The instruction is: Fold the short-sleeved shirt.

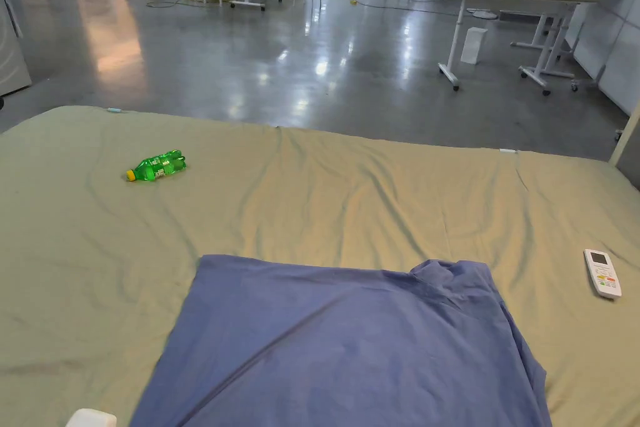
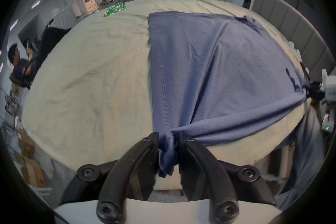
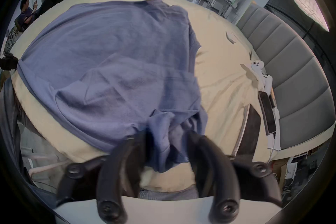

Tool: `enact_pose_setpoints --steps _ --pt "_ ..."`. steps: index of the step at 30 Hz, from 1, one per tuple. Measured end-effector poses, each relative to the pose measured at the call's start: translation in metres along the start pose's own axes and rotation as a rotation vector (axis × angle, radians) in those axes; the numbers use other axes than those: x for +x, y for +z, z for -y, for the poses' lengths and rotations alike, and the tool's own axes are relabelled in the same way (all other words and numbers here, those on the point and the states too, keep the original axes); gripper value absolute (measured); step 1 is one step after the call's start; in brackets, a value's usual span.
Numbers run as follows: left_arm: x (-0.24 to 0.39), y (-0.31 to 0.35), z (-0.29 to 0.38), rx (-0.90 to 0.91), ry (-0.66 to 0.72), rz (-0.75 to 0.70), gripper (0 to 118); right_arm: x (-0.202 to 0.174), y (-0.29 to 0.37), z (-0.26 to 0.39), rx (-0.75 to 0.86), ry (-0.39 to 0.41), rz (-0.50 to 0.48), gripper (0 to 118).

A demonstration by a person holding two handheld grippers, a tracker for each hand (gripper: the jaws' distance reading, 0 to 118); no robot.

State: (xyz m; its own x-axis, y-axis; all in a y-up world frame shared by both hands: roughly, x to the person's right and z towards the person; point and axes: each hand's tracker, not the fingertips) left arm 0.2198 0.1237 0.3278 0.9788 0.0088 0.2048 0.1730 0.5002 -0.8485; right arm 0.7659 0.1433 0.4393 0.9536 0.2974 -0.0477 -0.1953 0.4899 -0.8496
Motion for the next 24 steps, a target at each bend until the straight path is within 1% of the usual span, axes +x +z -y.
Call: enact_pose_setpoints --steps 1,2,3,4,6,8,10,13,15,17,18,19,20,21,22,23,24 --pt "-0.003 0.004 -0.001 0.008 0.045 0.021 35 0.003 0.006 -0.001 0.04 -0.014 0.0 65" --pt "-0.005 0.012 -0.002 0.034 0.084 0.037 47 0.008 0.014 -0.003 0.092 -0.023 -0.001 68" --pt "-0.007 0.021 -0.004 0.089 0.116 0.056 62 0.013 0.022 -0.007 0.14 -0.043 0.009 72" --pt "-0.007 0.027 -0.006 0.13 0.13 0.062 69 0.015 0.027 -0.01 0.167 -0.058 0.021 76" --pt "-0.001 0.045 -0.018 0.226 0.142 0.064 71 0.022 0.039 -0.024 0.253 -0.108 0.039 82" --pt "0.007 0.055 -0.033 0.302 0.13 0.038 72 0.026 0.039 -0.035 0.345 -0.162 0.054 82" --pt "0.011 0.061 -0.05 0.383 0.114 0.019 72 0.024 0.04 -0.05 0.444 -0.189 0.053 83" --pt "0.028 0.069 -0.077 0.49 0.099 -0.022 71 0.009 0.055 -0.082 0.583 -0.217 0.072 85" --pt "0.049 0.082 -0.093 0.577 0.085 -0.035 71 -0.001 0.059 -0.097 0.685 -0.253 0.09 84" --pt "0.063 0.089 -0.103 0.659 0.075 -0.054 69 -0.011 0.059 -0.11 0.731 -0.288 0.093 79" --pt "0.07 0.094 -0.109 0.696 0.067 -0.057 63 -0.015 0.06 -0.115 0.767 -0.29 0.101 72" --pt "0.075 0.096 -0.113 0.723 0.066 -0.066 51 -0.018 0.061 -0.12 0.803 -0.284 0.099 63" --pt "0.082 0.099 -0.116 0.751 0.067 -0.079 35 -0.024 0.068 -0.127 0.828 -0.28 0.093 50" --pt "0.087 0.102 -0.12 0.772 0.063 -0.086 29 -0.027 0.069 -0.131 0.825 -0.292 0.087 41" --pt "0.085 0.099 -0.123 0.775 0.064 -0.094 23 -0.03 0.069 -0.134 0.832 -0.302 0.085 37" --pt "0.087 0.098 -0.126 0.791 0.059 -0.114 23 -0.033 0.069 -0.138 0.854 -0.3 0.101 37" --pt "0.09 0.099 -0.127 0.796 0.059 -0.125 15 -0.033 0.062 -0.141 0.864 -0.3 0.112 16"
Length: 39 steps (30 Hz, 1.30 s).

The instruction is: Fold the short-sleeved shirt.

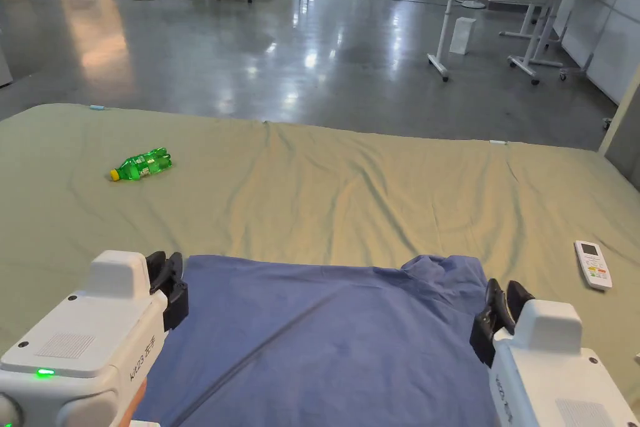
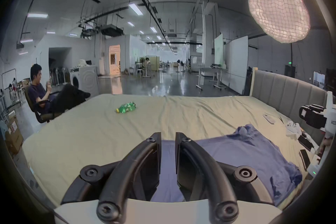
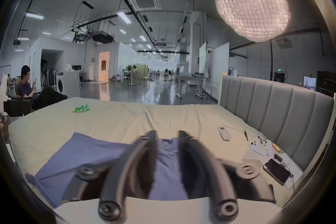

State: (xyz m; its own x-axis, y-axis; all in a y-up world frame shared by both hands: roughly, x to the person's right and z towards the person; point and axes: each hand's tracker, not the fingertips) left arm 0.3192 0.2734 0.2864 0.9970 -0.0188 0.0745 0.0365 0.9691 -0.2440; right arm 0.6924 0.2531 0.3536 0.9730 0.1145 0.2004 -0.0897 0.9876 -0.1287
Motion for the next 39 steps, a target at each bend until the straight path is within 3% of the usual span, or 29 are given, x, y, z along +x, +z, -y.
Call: enact_pose_setpoints --steps 1,3,4,9,13,20,23,26,27,29,33,37,39 --pt "0.002 0.0 -0.001 0.004 0.004 0.005 15 -0.001 -0.002 0.0 0.005 -0.005 0.006 7" --pt "-0.002 -0.004 0.001 0.005 0.022 0.036 4 -0.002 -0.003 -0.003 0.038 -0.023 0.002 0" --pt "0.001 -0.003 0.001 0.006 0.021 0.031 4 -0.003 -0.003 -0.003 0.02 -0.052 -0.009 0" --pt "-0.005 -0.003 0.006 -0.028 0.022 0.061 0 -0.007 -0.004 -0.006 0.049 0.005 -0.008 0" --pt "-0.018 -0.003 0.013 -0.07 0.017 0.053 0 -0.006 -0.006 -0.004 0.021 -0.001 -0.016 0" --pt "-0.05 -0.003 0.049 -0.397 0.065 0.093 0 -0.003 -0.007 0.01 -0.057 0.018 -0.039 0" --pt "-0.064 -0.004 0.075 -0.549 0.062 0.038 0 0.0 -0.005 0.02 -0.088 0.026 -0.044 0" --pt "-0.086 -0.015 0.104 -0.713 0.191 0.027 1 0.001 -0.003 0.028 -0.121 0.02 -0.049 0" --pt "-0.095 -0.019 0.113 -0.759 0.266 0.031 3 0.001 -0.003 0.031 -0.137 0.021 -0.052 0" --pt "-0.099 -0.024 0.125 -0.825 0.251 0.012 6 0.002 -0.002 0.036 -0.157 0.022 -0.062 0" --pt "-0.1 -0.029 0.139 -0.895 0.184 -0.011 64 0.004 0.002 0.044 -0.199 0.025 -0.065 0" --pt "-0.104 -0.027 0.149 -0.949 0.212 -0.031 73 0.007 0.005 0.05 -0.226 0.025 -0.063 0" --pt "-0.102 -0.022 0.155 -0.993 0.162 -0.032 76 0.009 0.007 0.053 -0.239 0.032 -0.058 0"
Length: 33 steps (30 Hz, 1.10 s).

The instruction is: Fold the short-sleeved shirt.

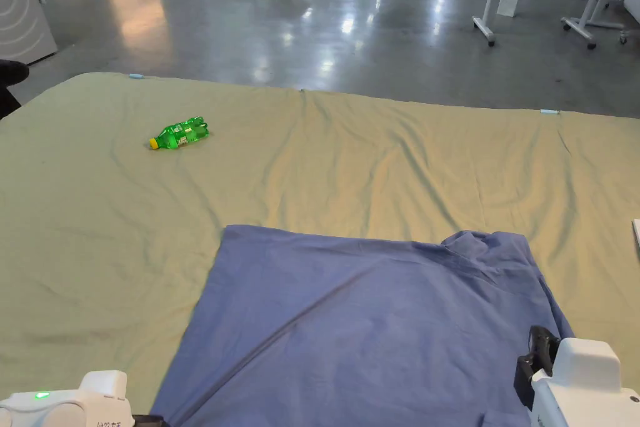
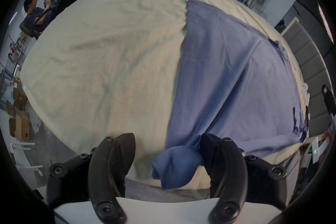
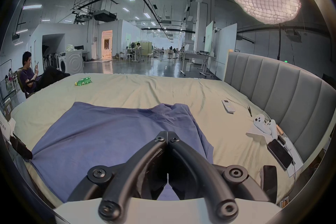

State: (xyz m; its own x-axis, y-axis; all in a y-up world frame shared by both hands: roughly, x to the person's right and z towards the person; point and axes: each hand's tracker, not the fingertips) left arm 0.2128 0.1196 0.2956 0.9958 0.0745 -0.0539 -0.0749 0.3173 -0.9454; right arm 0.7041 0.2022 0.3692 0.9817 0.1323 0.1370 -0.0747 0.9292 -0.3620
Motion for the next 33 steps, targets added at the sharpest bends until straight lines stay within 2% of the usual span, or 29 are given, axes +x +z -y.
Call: enact_pose_setpoints --steps 3,7,8,11,12,13,14,16,17,18,23,27,29,30,33 --pt "0.007 -0.001 0.011 0.01 -0.078 -0.025 76 0.002 0.001 0.004 -0.016 -0.001 0.003 0" --pt "0.018 -0.003 0.015 0.02 -0.083 -0.068 72 0.004 -0.001 0.01 -0.036 -0.005 0.007 0" --pt "0.022 -0.003 0.015 0.018 -0.096 -0.08 67 0.005 -0.001 0.011 -0.044 -0.01 0.007 0" --pt "0.033 0.002 0.016 0.028 -0.145 -0.069 34 0.008 0.002 0.012 -0.067 -0.018 0.01 0" --pt "0.036 0.003 0.017 0.034 -0.158 -0.064 16 0.01 0.002 0.013 -0.076 -0.015 0.014 0" --pt "0.037 0.004 0.017 0.036 -0.166 -0.049 12 0.012 0.004 0.013 -0.085 -0.016 0.016 0" --pt "0.037 0.005 0.017 0.038 -0.166 -0.007 12 0.015 0.005 0.013 -0.101 -0.016 0.018 0" --pt "0.04 0.007 0.019 0.036 -0.182 -0.03 12 0.022 0.006 0.014 -0.148 -0.017 0.024 0" --pt "0.039 0.009 0.02 0.039 -0.196 -0.026 11 0.028 0.006 0.02 -0.209 -0.053 0.037 0" --pt "0.037 0.011 0.021 0.044 -0.191 -0.025 11 0.033 0.005 0.019 -0.205 -0.02 0.032 0" --pt "0.033 0.022 0.025 0.076 -0.17 -0.009 11 0.064 0.005 0.034 -0.46 0.051 0.027 1" --pt "0.035 0.024 0.027 0.08 -0.174 -0.005 11 0.078 0.017 0.054 -0.583 0.077 -0.001 43" --pt "0.036 0.024 0.027 0.078 -0.172 -0.004 11 0.084 0.017 0.072 -0.653 0.064 -0.014 58" --pt "0.037 0.023 0.027 0.078 -0.172 -0.005 11 0.085 0.016 0.081 -0.681 0.065 -0.008 64" --pt "0.038 0.023 0.026 0.075 -0.179 -0.008 11 0.082 0.014 0.095 -0.704 0.076 -0.011 65"
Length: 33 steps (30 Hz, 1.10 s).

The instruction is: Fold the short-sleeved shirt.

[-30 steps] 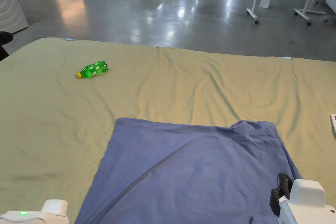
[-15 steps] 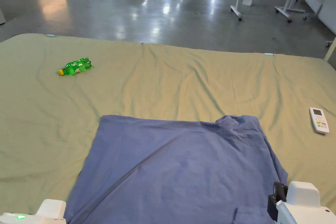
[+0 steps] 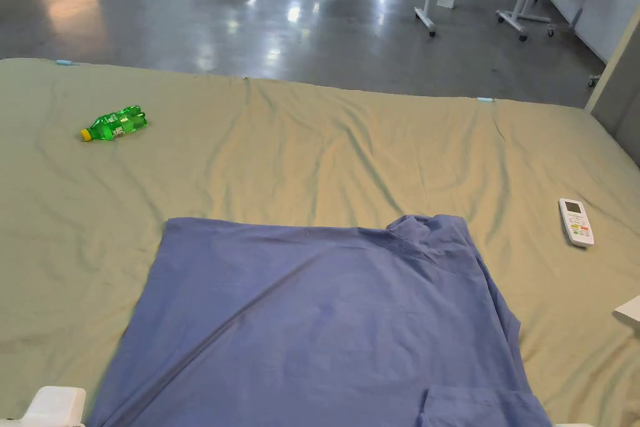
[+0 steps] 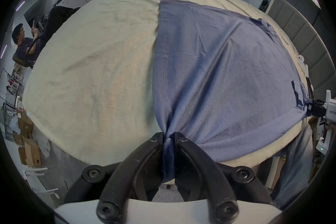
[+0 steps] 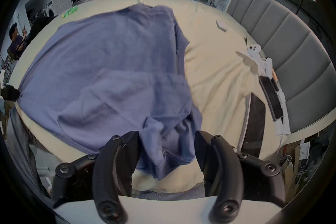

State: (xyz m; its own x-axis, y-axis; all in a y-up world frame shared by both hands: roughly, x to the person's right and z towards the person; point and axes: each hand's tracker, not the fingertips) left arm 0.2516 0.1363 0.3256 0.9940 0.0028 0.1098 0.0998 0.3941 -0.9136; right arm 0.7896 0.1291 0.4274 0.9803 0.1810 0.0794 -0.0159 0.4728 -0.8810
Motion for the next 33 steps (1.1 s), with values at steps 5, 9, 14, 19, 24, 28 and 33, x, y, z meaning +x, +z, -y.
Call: enact_pose_setpoints --steps 5,9,14,19,24,28,33 --pt "-0.003 -0.001 0.0 -0.002 0.006 0.008 11 -0.007 -0.003 0.001 -0.047 -0.023 -0.047 53" --pt "-0.003 -0.001 -0.001 -0.001 0.012 0.012 11 -0.006 0.004 -0.001 -0.06 -0.032 -0.098 7" --pt "-0.007 0.003 -0.003 0.016 0.031 0.021 11 -0.011 0.009 -0.007 -0.062 0.011 -0.083 7" --pt "-0.014 0.018 -0.013 0.076 0.076 0.063 11 -0.007 0.016 -0.016 -0.025 0.013 -0.07 7" --pt "-0.023 0.026 -0.036 0.12 0.121 0.113 11 -0.006 0.035 -0.043 0.043 -0.002 -0.062 7" --pt "-0.025 0.028 -0.062 0.163 0.143 0.123 11 0.001 0.029 -0.071 0.077 -0.023 -0.063 7" --pt "-0.025 0.023 -0.102 0.202 0.143 0.107 11 0.008 0.014 -0.113 0.124 -0.048 -0.056 7"
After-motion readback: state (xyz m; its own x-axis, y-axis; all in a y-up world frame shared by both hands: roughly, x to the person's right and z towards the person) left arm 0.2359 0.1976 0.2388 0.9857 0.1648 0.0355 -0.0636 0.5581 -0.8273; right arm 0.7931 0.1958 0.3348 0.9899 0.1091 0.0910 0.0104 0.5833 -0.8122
